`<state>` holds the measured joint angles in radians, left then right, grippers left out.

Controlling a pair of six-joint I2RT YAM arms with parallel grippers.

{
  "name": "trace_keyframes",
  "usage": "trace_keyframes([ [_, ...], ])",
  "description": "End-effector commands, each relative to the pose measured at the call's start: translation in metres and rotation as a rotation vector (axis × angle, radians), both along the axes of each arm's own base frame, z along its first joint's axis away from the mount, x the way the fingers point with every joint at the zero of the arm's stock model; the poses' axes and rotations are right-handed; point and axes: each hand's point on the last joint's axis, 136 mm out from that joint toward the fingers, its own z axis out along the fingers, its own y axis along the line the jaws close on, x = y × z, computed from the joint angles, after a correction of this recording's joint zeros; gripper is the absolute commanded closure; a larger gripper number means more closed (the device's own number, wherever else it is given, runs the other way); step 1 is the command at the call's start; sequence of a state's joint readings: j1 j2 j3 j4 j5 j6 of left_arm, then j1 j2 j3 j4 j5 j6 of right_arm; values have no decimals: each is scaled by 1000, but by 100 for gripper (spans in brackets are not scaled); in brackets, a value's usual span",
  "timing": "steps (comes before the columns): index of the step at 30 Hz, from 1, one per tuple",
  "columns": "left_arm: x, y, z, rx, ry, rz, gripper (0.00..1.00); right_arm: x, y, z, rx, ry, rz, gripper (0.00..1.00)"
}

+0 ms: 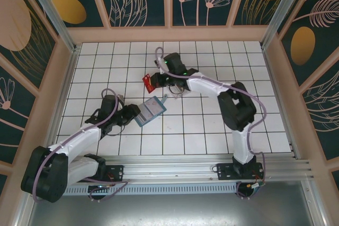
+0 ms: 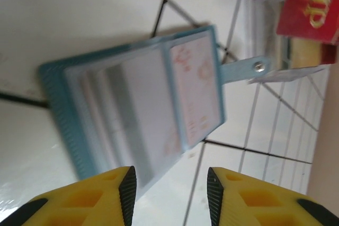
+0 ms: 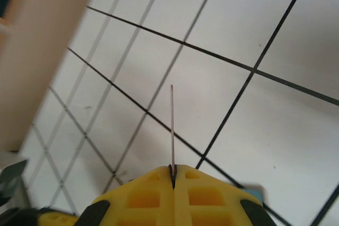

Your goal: Put the credit cards into the card holder

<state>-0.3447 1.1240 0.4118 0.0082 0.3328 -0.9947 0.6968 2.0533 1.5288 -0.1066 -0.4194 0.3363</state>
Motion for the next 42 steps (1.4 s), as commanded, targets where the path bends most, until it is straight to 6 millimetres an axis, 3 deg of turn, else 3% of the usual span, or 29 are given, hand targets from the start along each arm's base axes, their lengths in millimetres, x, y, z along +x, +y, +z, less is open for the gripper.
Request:
trace_keyframes([
  [1,-15,5,-13,13,49,-12,59,14,6,-10,-93,-94,-17,100],
  [5,-23,11,-24,39,80,0,59,25,13,-16,-113,-159,-34,100],
  [10,-28,8,-38,15,120,-5,60,26,15,-29,-162,-202,-31,100],
  [18,-20,8,-47,58,138,-12,59,16,3,-61,-227,-169,-9,100],
  [24,-13,9,-49,74,132,-3,60,3,-5,-67,-230,-142,2,100],
  [28,-8,12,-52,104,131,1,60,-7,-14,-65,-235,-131,1,100],
  [34,0,6,-52,103,128,-20,60,-16,-25,-46,-220,-141,-24,100],
  [42,4,9,-51,148,126,-37,63,-5,-26,7,-106,-150,-67,100],
])
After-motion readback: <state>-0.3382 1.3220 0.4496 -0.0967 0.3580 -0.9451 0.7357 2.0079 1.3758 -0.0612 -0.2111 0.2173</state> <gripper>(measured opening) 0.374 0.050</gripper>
